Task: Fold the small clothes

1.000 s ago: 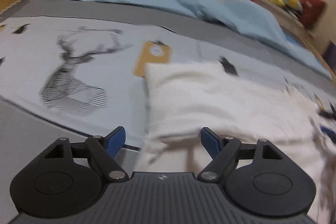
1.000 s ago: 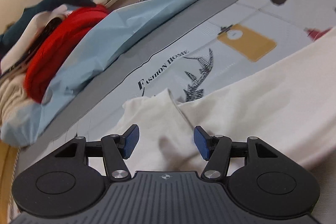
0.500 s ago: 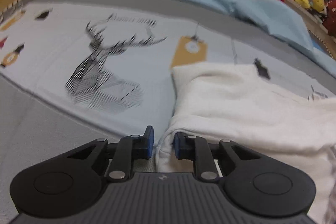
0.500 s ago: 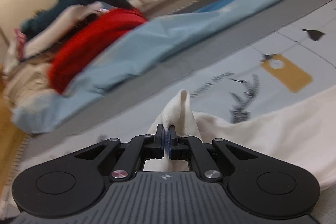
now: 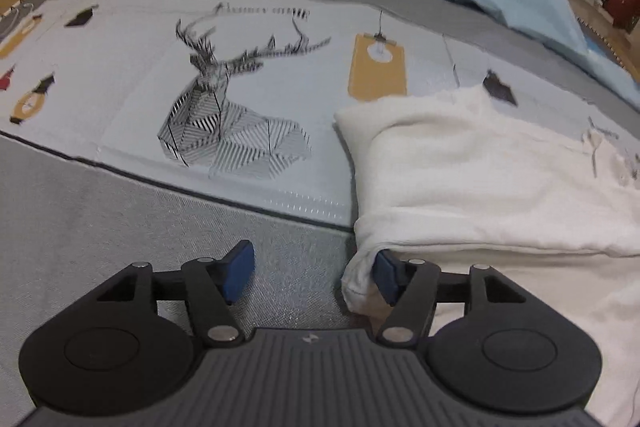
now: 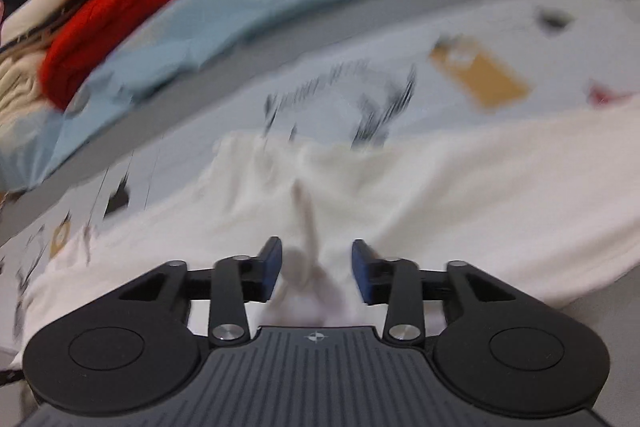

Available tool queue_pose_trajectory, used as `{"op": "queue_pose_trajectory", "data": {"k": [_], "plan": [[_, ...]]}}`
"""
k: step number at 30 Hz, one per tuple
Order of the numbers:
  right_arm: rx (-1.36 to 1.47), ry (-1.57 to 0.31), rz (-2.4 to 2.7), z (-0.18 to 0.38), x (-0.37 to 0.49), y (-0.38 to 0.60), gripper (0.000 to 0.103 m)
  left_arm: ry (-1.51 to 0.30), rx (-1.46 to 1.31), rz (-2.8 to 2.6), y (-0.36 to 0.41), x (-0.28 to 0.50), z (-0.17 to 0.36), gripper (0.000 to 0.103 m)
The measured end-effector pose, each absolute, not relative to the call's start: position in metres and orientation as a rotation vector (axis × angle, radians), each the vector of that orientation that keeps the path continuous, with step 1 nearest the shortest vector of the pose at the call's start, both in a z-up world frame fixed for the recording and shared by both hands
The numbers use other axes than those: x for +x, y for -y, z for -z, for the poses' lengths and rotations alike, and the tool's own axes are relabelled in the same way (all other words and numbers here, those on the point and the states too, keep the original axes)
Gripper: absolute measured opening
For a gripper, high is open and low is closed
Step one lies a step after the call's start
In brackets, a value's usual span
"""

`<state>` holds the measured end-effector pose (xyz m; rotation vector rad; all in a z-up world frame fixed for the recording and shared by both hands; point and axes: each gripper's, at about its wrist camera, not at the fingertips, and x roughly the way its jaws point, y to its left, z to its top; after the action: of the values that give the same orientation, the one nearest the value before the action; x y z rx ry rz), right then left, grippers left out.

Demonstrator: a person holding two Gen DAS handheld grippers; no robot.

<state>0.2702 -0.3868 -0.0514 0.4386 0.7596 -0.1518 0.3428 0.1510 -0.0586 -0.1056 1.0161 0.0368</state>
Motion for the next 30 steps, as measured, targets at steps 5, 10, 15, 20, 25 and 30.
{"op": "queue_pose_trajectory", "data": {"k": [5, 10, 15, 20, 25, 30], "plan": [[0.346, -0.741, 0.174, 0.048, 0.271, 0.386, 0.042, -0.971, -0.053, -0.017, -0.149, 0.334, 0.036, 0.070], [0.408, -0.693, 0.058, 0.032, 0.282, 0.385, 0.042, -0.855, -0.194, -0.005, -0.174, 0.333, -0.002, 0.076], [0.309, -0.753, -0.011, 0.031, 0.335, 0.363, 0.038, -0.997, -0.028, -0.030, -0.124, 0.408, 0.033, 0.080], [0.198, -0.922, 0.051, 0.068, 0.385, 0.351, 0.038, -1.081, 0.098, -0.118, -0.082, 0.468, 0.082, 0.080], [0.140, -0.865, 0.105, 0.081, 0.402, 0.351, 0.037, -1.010, 0.063, -0.119, -0.078, 0.492, 0.082, 0.080], [0.159, -0.859, 0.085, 0.072, 0.413, 0.358, 0.040, -0.946, -0.081, -0.062, -0.107, 0.483, 0.054, 0.080]]}}
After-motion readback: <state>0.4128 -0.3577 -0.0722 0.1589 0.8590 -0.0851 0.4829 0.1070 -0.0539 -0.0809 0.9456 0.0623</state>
